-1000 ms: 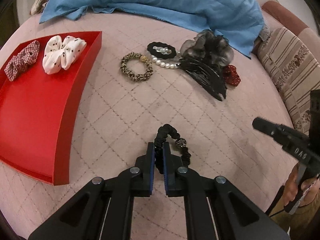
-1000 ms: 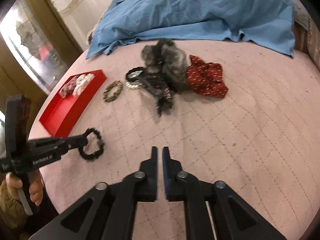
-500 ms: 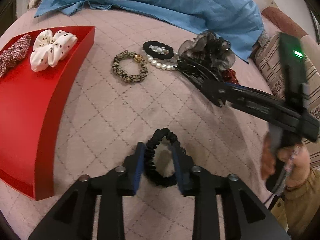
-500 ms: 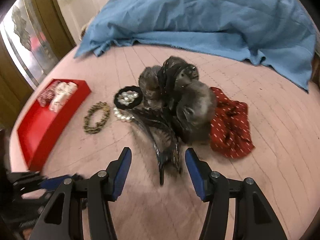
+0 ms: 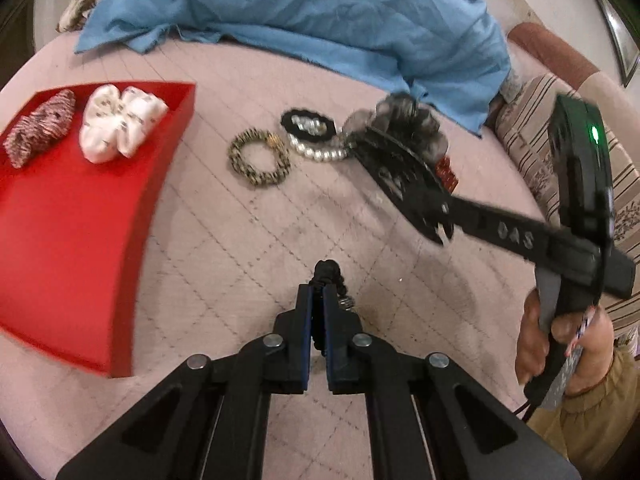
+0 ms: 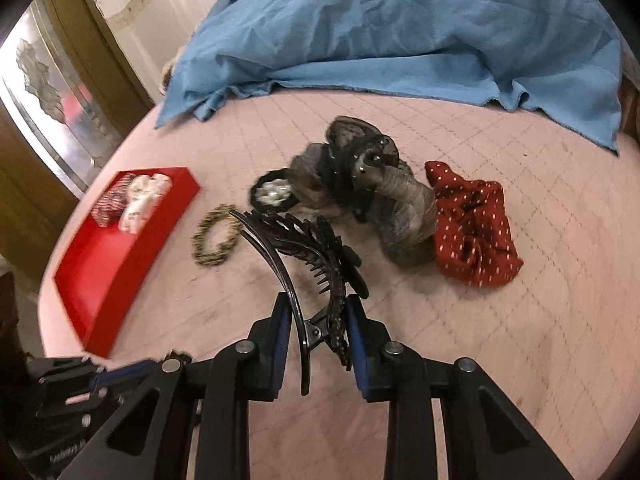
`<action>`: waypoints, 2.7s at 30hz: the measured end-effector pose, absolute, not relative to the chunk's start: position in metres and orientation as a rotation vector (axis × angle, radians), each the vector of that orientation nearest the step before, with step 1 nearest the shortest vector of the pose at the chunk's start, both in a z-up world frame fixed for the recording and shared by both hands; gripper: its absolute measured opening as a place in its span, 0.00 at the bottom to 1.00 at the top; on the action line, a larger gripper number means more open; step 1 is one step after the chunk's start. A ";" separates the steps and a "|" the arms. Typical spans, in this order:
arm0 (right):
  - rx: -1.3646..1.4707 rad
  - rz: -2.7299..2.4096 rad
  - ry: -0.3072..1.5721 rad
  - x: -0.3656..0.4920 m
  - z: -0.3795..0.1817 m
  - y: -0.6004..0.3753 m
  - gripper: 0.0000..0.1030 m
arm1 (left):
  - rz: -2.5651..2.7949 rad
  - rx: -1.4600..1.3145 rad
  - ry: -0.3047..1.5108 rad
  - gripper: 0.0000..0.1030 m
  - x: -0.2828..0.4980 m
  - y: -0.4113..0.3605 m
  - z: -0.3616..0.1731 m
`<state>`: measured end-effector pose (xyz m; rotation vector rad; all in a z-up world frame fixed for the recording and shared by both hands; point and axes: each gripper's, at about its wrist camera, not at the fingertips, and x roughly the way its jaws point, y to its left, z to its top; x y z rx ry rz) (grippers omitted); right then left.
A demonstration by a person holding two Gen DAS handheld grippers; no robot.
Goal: Organize jewelry
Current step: 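Carry the claw clip and black hair tie into the red tray and release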
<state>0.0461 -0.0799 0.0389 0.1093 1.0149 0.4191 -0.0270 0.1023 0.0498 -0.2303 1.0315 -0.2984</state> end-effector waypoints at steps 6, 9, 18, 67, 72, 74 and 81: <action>0.216 0.494 1.043 0.018 0.051 -0.077 0.28 | -0.259 -0.257 0.945 0.05 -0.037 0.136 0.077; 0.348 0.563 1.081 0.007 0.050 -0.077 0.28 | -0.233 -0.256 0.903 0.05 -0.042 0.156 0.088; 0.271 0.580 1.060 -0.002 0.075 -0.029 0.28 | -0.117 -0.325 0.842 0.05 -0.029 0.236 0.098; 0.083 0.563 1.129 0.085 0.036 0.200 0.41 | 0.164 -0.514 0.800 0.40 0.002 0.378 0.078; 0.093 0.580 1.087 0.078 0.055 0.190 0.41 | 0.226 -0.456 0.786 0.43 0.000 0.375 0.082; 0.092 0.582 1.065 0.072 0.063 0.184 0.42 | 0.244 -0.435 0.792 0.43 0.001 0.374 0.081; 0.092 0.561 1.044 0.047 0.076 0.152 0.43 | 0.274 -0.331 0.813 0.50 0.000 0.361 0.076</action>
